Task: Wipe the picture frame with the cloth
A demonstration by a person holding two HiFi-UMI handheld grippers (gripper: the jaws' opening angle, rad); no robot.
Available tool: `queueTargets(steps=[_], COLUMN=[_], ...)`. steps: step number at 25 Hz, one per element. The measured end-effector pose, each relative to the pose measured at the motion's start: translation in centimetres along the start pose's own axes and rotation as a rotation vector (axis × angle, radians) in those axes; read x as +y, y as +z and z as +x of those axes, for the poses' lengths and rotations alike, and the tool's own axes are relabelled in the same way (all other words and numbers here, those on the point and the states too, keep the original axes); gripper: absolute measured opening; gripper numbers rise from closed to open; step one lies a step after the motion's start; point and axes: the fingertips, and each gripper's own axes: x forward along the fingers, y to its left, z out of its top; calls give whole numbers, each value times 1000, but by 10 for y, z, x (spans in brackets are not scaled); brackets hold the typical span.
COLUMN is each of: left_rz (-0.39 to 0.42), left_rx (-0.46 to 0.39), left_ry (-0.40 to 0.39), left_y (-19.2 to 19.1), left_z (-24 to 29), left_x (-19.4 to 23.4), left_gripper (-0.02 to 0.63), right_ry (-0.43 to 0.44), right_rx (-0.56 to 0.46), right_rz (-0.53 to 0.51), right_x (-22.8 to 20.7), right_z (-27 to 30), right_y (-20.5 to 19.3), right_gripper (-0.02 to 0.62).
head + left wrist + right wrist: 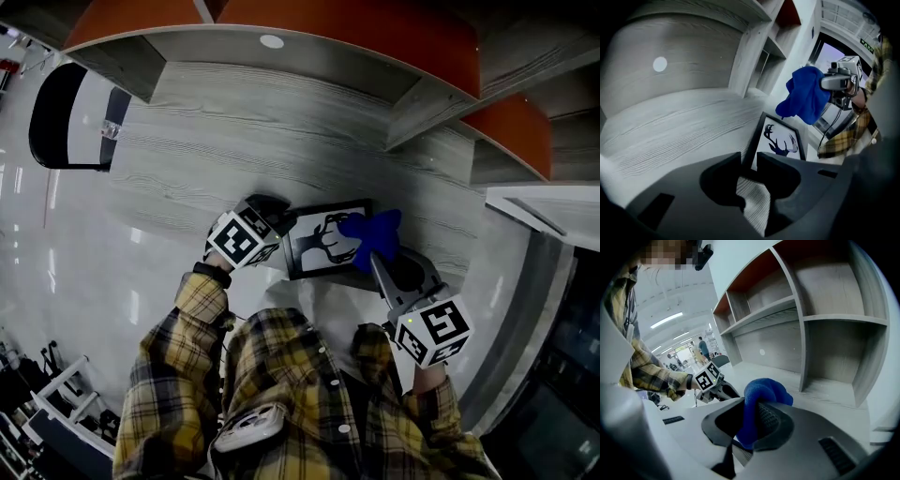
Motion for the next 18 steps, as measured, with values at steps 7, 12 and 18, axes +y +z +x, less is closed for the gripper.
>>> queueTargets(steps=[7,12,18], left_rz=[27,16,14], left_rx=[50,69,80], left_ry=[-34,-64,-70], left_y=[-5,-5,-5], left_z=[13,14,15], left_x=[2,3,2], left_gripper=[100,97,97], right_ry=[-59,-120,-118], right_rx=[28,65,270], right_rz=[-17,-170,-432], right_x=[-22,-49,-73], right_z=[-1,8,71], right_y=[-14,1,-17], right_gripper=[54,54,54])
